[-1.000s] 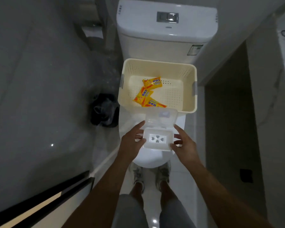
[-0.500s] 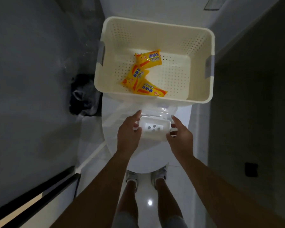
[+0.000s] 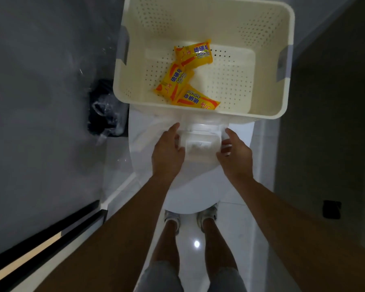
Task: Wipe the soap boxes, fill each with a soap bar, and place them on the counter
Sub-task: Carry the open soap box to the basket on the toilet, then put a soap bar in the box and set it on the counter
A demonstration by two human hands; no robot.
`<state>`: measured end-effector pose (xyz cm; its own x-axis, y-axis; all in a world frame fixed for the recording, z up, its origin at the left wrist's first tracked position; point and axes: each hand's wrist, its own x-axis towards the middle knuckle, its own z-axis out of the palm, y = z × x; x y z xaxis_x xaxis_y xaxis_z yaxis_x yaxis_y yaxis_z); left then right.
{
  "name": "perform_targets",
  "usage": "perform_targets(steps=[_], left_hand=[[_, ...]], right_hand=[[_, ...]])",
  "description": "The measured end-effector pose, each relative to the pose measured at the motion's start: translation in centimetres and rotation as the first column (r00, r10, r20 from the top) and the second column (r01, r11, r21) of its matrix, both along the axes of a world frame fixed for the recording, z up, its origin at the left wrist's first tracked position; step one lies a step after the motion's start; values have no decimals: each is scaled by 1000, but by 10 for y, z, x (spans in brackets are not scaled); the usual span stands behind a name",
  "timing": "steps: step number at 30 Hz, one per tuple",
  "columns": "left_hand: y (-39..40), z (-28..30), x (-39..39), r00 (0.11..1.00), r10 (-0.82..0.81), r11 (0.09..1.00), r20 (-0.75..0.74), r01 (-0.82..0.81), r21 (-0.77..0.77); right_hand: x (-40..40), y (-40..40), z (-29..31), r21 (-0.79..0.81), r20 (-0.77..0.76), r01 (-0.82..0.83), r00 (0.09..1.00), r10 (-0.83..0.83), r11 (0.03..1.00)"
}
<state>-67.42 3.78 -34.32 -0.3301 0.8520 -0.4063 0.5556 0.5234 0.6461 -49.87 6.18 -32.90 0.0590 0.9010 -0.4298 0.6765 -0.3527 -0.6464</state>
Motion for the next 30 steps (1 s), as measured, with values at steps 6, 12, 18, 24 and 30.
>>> perform_targets(steps=[6,12,18,24,30], left_hand=[[0,34,-5,990,-78,996,-118,82,28],[12,105,-9,962,-121,977,-246,159,144],[71,155,-26,935,-125,921,-333,234,312],[152,115,-51,897,-237,970,-374,238,-46],[177,59,-63,948,-219,936,-233,136,-324]], right_hand=[[13,-3,33,7,-1,54,999,-54,998],[27,7,107,134,-4,67,998,-67,989],[17,73,161,348,-10,-90,995,100,933],[-23,153,115,192,55,-281,960,276,940],[-55,189,42,-78,-33,-230,973,228,970]])
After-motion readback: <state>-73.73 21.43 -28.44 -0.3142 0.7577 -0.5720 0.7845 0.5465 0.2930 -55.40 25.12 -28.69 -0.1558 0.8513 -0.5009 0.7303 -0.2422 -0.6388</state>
